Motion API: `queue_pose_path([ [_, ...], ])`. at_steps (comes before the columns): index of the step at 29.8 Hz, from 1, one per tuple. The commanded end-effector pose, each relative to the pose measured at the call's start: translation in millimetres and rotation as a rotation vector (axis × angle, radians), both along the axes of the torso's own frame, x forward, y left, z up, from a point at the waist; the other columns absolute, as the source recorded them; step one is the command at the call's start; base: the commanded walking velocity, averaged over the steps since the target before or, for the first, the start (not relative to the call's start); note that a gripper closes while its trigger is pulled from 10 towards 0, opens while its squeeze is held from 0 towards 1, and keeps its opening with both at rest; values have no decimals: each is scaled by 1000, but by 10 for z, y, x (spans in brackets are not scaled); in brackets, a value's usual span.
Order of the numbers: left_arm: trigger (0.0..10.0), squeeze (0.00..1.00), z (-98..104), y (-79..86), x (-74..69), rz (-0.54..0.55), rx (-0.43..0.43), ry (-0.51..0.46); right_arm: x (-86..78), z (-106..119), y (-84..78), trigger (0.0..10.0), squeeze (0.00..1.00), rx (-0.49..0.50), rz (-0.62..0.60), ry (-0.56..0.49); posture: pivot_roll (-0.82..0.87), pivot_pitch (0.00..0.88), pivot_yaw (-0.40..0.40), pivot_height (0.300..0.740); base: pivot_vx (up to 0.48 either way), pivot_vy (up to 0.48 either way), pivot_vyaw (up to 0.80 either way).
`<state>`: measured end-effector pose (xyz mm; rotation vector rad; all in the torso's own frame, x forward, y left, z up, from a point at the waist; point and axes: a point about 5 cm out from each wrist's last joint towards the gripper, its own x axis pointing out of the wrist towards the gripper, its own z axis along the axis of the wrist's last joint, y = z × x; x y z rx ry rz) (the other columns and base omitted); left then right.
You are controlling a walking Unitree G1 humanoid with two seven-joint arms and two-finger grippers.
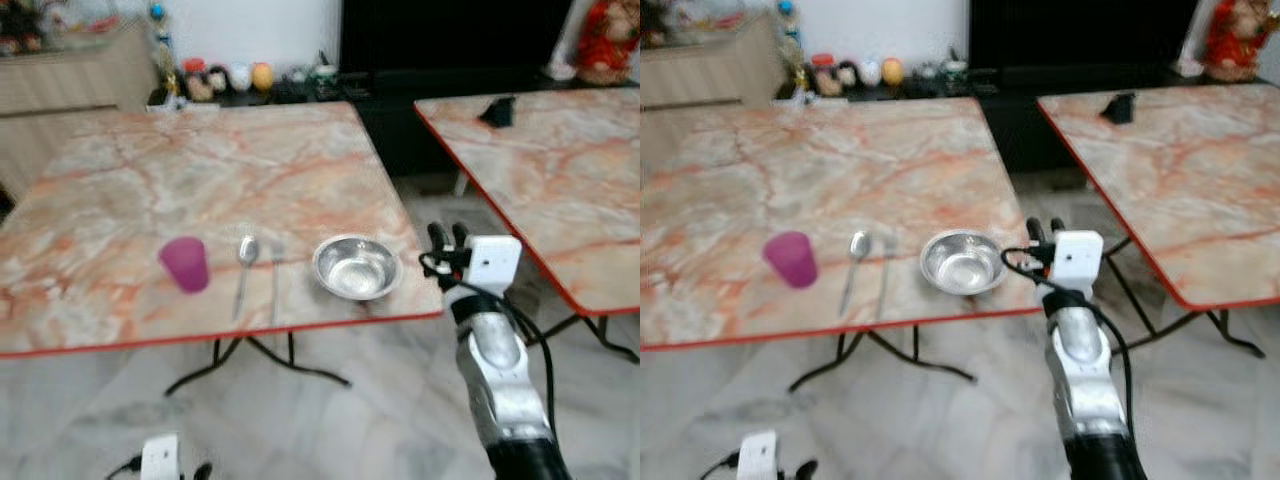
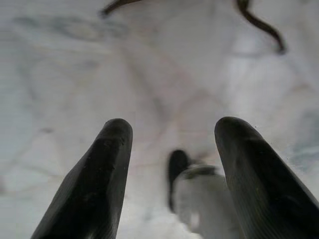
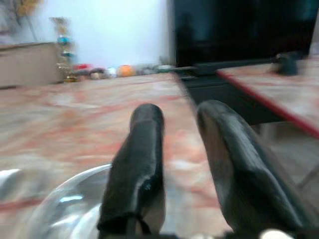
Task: Setting the table
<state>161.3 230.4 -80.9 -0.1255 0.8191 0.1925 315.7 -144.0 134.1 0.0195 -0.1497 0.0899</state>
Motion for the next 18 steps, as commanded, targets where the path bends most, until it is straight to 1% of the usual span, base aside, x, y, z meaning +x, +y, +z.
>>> queue_pose_path([
  [1, 10000, 0, -8, -50, 7, -10, -7, 0, 19, 13, -78, 10000, 0, 15, -20, 8, -72, 0, 44, 740, 0, 0, 0],
  [2, 10000, 0, -8, -51, 5, -11, -6, -1, 25, 10, -73, 10000, 0, 29, -18, 13, -72, 0, 44, 740, 0, 0, 0],
  [10, 10000, 0, -10, -56, 2, -10, -9, -5, 28, -4, -72, 10000, 0, 49, -12, 26, -70, 0, 43, 740, 0, 0, 0],
  [11, 10000, 0, -13, -59, -2, -11, -9, -2, 29, -15, -78, 10000, 1000, 70, -14, 34, -71, 0, 43, 740, 0, 0, 0],
  [13, 10000, 0, -14, -62, -5, -11, -10, -1, 28, -21, -84, 10000, 1000, 86, -17, 37, -71, 0, 43, 740, 0, 0, 0],
  [18, 10000, 0, -19, -74, -7, -13, -10, 2, 37, -26, -103, 10000, 1000, 82, -25, 45, -70, 0, 42, 740, 0, 0, 0],
])
